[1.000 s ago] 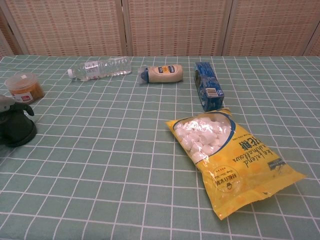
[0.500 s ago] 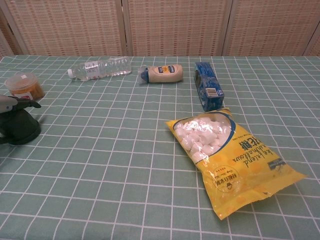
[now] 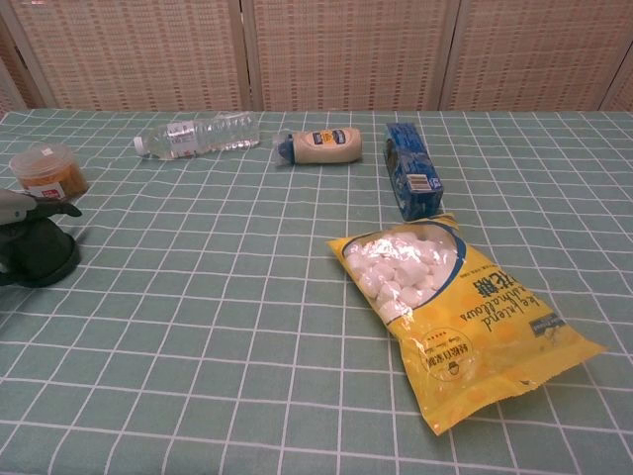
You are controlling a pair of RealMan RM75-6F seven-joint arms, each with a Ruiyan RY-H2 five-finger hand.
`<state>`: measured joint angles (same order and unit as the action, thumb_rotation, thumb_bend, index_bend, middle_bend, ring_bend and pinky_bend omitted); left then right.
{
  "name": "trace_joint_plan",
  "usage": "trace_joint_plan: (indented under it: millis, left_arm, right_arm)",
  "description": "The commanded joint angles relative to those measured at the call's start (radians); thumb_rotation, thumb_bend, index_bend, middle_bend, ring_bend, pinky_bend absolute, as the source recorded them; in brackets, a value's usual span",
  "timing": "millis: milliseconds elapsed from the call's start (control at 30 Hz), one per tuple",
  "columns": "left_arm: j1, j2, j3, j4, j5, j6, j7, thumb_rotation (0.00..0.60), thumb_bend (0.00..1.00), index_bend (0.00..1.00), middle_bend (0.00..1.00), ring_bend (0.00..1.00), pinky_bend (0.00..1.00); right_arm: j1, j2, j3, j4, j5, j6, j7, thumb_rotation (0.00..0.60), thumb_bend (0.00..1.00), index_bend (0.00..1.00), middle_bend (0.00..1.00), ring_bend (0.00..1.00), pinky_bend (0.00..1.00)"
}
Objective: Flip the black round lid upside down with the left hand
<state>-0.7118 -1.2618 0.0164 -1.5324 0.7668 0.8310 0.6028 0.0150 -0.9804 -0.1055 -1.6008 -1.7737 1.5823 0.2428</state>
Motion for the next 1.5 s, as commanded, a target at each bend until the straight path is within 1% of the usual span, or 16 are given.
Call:
trace_joint_plan:
  millis: [33, 267, 533, 733, 900, 1000, 1100, 1300, 1400, 1500]
  left_arm:
    - [-0.008, 0.012, -0.005, -0.014, -0.016, -0.015, -0.018, 0.600, 0.40, 0.00, 0.00, 0.00, 0.12]
    - [-0.014, 0.022, -0.014, -0.009, -0.014, -0.037, -0.073, 0.600, 0.38, 0.00, 0.00, 0.00, 0.12]
    - [-0.024, 0.013, -0.017, 0.019, -0.005, -0.052, -0.110, 0.600, 0.34, 0.00, 0.00, 0.00, 0.10]
    - [-0.038, 0.018, -0.005, 0.016, -0.053, -0.066, -0.103, 0.600, 0.30, 0.00, 0.00, 0.00, 0.08]
    - [-0.037, 0.021, -0.009, 0.008, -0.050, -0.060, -0.116, 0.600, 0.30, 0.00, 0.00, 0.00, 0.08]
    - [-0.029, 0.030, -0.015, -0.008, -0.011, -0.043, -0.142, 0.600, 0.29, 0.00, 0.00, 0.00, 0.08]
    - [-0.027, 0.045, 0.001, -0.036, 0.022, -0.015, -0.118, 0.600, 0.29, 0.00, 0.00, 0.00, 0.07]
    - [-0.012, 0.025, 0.010, -0.026, 0.060, 0.056, -0.086, 0.600, 0.28, 0.00, 0.00, 0.00, 0.06]
    - [0.004, 0.015, 0.016, -0.017, 0.087, 0.110, -0.062, 0.600, 0.28, 0.00, 0.00, 0.00, 0.06]
    - [0.012, 0.010, 0.021, -0.021, 0.080, 0.129, -0.038, 0.600, 0.28, 0.00, 0.01, 0.00, 0.06]
  right_arm:
    - [0.000, 0.001, -0.001, 0.000, 0.001, -0.002, 0.000, 0.600, 0.17, 0.00, 0.00, 0.00, 0.00]
    - [-0.003, 0.004, 0.001, -0.004, 0.005, 0.000, -0.010, 0.600, 0.17, 0.00, 0.00, 0.00, 0.00]
    - [-0.003, 0.014, -0.003, -0.020, 0.013, -0.014, -0.022, 0.600, 0.17, 0.00, 0.00, 0.00, 0.00]
    - [-0.002, 0.014, 0.000, -0.023, 0.017, -0.018, -0.024, 0.600, 0.17, 0.00, 0.00, 0.00, 0.00]
    - [-0.002, 0.013, 0.001, -0.023, 0.018, -0.017, -0.023, 0.600, 0.17, 0.00, 0.00, 0.00, 0.00]
    - [-0.002, 0.012, 0.002, -0.021, 0.019, -0.017, -0.023, 0.600, 0.17, 0.00, 0.00, 0.00, 0.00]
    - [0.000, 0.008, -0.001, -0.016, 0.005, -0.014, -0.012, 0.600, 0.17, 0.00, 0.00, 0.00, 0.00]
    - [0.000, 0.012, -0.004, -0.013, 0.001, -0.013, -0.001, 0.600, 0.17, 0.00, 0.00, 0.00, 0.00]
    - [0.000, 0.014, -0.004, -0.013, 0.003, -0.012, 0.004, 0.600, 0.17, 0.00, 0.00, 0.00, 0.00]
    - [0.002, 0.013, -0.005, -0.011, 0.002, -0.018, 0.005, 0.600, 0.17, 0.00, 0.00, 0.00, 0.00]
